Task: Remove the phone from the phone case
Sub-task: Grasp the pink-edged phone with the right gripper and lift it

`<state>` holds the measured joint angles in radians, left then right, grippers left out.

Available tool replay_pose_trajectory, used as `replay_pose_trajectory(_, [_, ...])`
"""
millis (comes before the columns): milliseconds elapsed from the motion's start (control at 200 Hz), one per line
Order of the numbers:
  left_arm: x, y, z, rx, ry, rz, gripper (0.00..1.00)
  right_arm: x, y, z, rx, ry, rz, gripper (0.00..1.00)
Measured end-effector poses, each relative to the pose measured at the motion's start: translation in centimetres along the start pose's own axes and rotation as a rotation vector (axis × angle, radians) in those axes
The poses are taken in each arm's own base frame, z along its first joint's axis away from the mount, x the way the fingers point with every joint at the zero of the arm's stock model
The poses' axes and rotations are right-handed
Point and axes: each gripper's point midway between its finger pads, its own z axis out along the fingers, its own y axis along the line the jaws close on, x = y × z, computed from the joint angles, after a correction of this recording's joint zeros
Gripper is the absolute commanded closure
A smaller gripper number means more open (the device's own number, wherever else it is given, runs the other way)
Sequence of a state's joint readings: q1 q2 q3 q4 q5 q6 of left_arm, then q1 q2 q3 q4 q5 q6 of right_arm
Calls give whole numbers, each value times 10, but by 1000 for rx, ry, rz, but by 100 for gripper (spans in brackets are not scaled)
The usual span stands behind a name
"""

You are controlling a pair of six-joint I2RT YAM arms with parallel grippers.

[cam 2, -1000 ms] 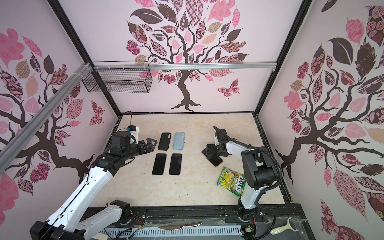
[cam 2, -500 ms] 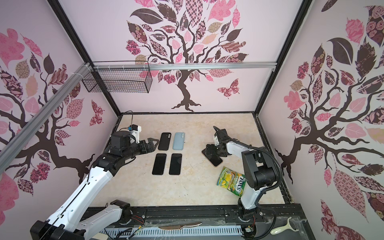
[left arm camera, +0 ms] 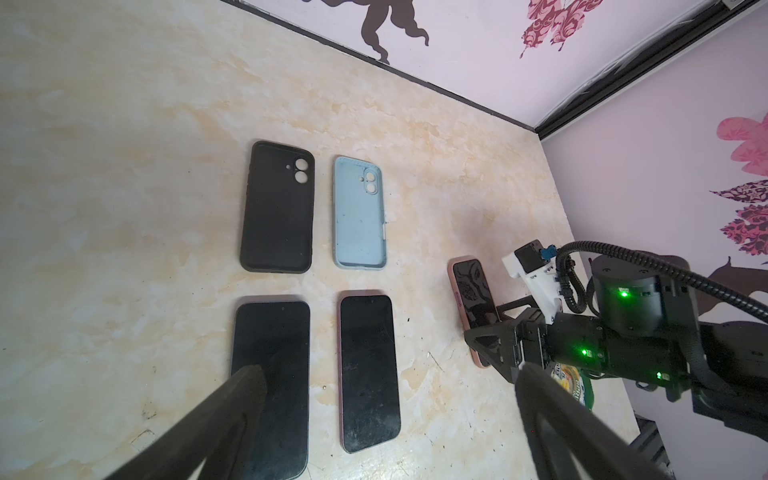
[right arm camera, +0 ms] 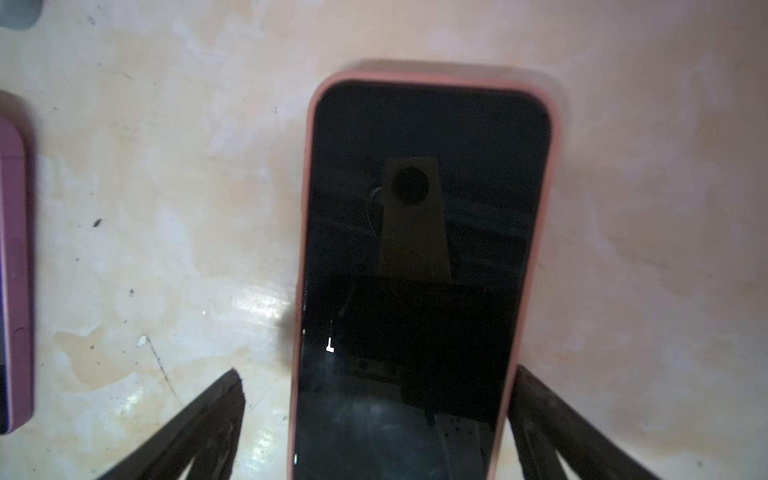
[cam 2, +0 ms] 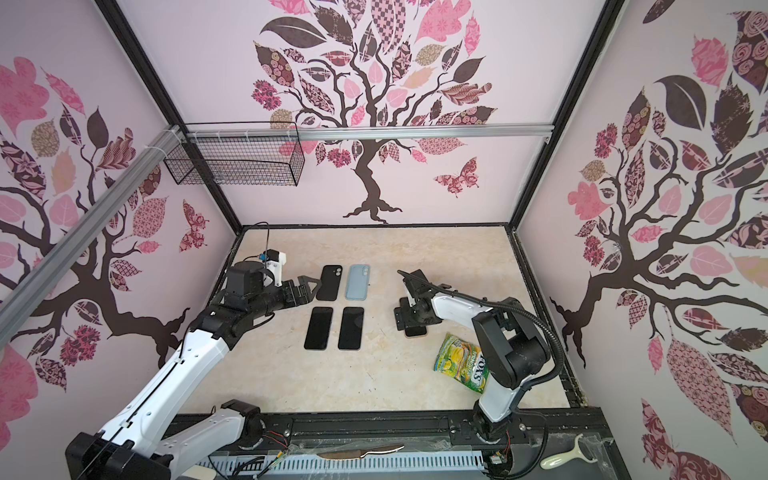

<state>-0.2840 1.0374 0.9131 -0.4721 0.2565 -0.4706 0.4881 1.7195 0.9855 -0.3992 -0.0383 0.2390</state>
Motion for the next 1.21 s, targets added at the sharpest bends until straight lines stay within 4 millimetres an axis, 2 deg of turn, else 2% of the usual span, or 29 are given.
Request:
replay_pose_trajectory(405, [8, 5, 4, -9, 15, -12, 2, -27, -7, 12, 84, -13, -8, 1])
replay_pose_trajectory(695, [9, 6, 5, -9, 15, -13, 2, -35, -3, 18, 132, -8, -42, 8])
replay_pose_trajectory(955, [13, 9, 7, -16, 24, -20, 2, -35, 0, 19, 130, -2, -50, 20])
replay_pose_trajectory(1205, [16, 17, 10, -51, 38, -13, 2, -35, 0, 19, 128, -2, -45, 38])
